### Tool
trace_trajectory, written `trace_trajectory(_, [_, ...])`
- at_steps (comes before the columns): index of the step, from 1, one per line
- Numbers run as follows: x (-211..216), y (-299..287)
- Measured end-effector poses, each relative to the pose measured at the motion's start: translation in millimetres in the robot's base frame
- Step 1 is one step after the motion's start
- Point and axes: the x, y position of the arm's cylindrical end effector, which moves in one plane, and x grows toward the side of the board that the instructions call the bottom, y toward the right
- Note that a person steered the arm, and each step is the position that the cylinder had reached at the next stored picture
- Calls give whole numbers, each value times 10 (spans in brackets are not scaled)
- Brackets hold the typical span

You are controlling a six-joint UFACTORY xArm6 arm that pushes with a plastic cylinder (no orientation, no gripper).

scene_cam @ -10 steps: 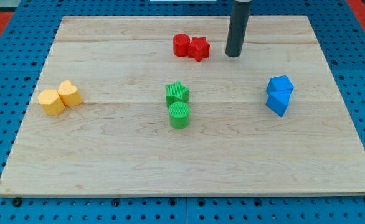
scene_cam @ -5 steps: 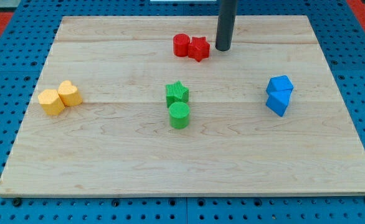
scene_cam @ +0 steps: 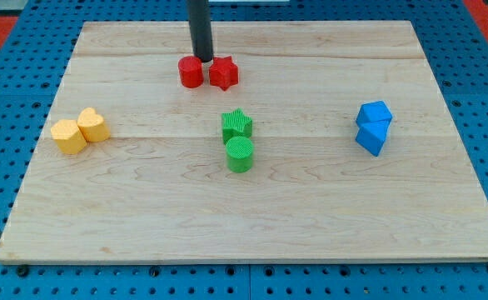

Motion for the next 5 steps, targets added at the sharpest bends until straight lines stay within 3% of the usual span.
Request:
trace_trajectory(3, [524, -688])
trace_trajectory(5, [616, -168])
